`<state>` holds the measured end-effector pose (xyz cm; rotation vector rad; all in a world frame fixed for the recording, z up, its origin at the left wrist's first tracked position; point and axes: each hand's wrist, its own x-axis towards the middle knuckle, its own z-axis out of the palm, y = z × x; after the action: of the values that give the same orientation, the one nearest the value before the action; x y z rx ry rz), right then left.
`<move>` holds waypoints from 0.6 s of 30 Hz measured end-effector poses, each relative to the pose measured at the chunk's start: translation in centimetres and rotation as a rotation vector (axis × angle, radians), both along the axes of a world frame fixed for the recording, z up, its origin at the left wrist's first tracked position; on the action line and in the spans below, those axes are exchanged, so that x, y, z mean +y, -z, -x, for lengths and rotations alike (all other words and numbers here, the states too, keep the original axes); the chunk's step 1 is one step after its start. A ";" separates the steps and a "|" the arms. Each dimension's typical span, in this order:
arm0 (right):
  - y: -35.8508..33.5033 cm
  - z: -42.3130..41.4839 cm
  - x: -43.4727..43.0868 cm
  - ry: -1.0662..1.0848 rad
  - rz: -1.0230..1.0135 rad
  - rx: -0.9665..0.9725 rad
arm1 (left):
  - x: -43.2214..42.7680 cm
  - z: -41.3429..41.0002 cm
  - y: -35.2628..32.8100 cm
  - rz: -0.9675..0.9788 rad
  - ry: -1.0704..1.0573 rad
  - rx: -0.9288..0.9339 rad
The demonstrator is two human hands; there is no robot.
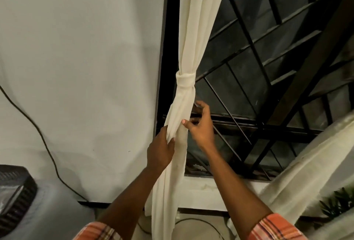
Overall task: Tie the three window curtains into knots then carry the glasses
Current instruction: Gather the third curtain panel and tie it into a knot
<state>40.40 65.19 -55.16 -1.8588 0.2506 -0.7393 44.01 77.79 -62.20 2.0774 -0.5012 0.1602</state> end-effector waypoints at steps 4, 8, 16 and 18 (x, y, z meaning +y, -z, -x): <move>4.6 0.7 1.2 0.143 0.190 -0.099 | -0.6 0.4 1.7 0.036 -0.005 -0.125; 7.2 1.0 1.7 0.255 0.363 -0.175 | -1.1 1.4 3.2 0.106 -0.013 -0.241; 11.1 3.3 1.8 0.042 0.220 -0.212 | -1.3 4.6 5.7 0.284 -0.068 -0.275; 11.8 3.6 1.6 0.003 0.229 -0.190 | -1.3 5.1 5.8 0.282 -0.080 -0.290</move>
<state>36.79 66.76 -66.95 -1.9855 0.0481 -0.9736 38.95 76.54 -67.95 1.8056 -0.5354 0.5535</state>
